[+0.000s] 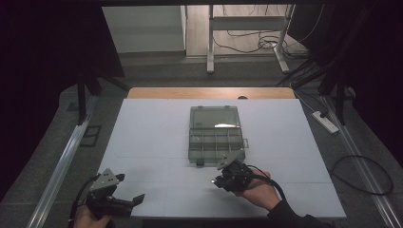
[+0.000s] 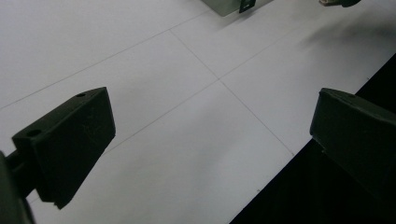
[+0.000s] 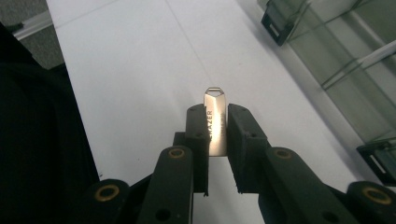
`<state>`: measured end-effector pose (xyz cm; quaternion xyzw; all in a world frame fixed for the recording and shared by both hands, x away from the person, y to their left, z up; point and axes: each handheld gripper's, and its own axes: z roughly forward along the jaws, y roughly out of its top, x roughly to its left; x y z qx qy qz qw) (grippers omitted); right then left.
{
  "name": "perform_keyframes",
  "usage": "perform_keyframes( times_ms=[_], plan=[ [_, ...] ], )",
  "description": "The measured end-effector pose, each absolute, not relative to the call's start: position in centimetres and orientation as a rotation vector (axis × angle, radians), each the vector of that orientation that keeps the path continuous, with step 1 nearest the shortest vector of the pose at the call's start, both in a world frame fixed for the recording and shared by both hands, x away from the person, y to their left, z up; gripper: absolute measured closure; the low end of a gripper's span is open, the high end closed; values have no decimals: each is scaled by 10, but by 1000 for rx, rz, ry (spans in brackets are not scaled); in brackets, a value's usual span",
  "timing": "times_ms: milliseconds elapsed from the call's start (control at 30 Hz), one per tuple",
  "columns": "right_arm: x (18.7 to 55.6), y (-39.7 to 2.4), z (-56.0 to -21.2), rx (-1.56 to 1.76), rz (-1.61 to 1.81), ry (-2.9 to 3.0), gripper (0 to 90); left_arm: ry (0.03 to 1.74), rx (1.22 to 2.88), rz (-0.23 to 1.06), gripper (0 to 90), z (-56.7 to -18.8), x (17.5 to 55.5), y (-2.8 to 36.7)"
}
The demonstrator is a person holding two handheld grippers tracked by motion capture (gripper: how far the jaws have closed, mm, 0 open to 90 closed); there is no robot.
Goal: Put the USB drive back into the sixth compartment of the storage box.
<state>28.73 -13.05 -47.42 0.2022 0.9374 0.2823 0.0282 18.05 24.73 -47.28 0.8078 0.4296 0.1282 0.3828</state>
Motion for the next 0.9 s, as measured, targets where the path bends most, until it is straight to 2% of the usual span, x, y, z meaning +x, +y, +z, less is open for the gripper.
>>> perform_keyframes(
  times_ms=[900],
  plan=[
    [318,-126,-460,708,954,2799,783,1098,2060,326,0,-473,181,247]
  ],
)
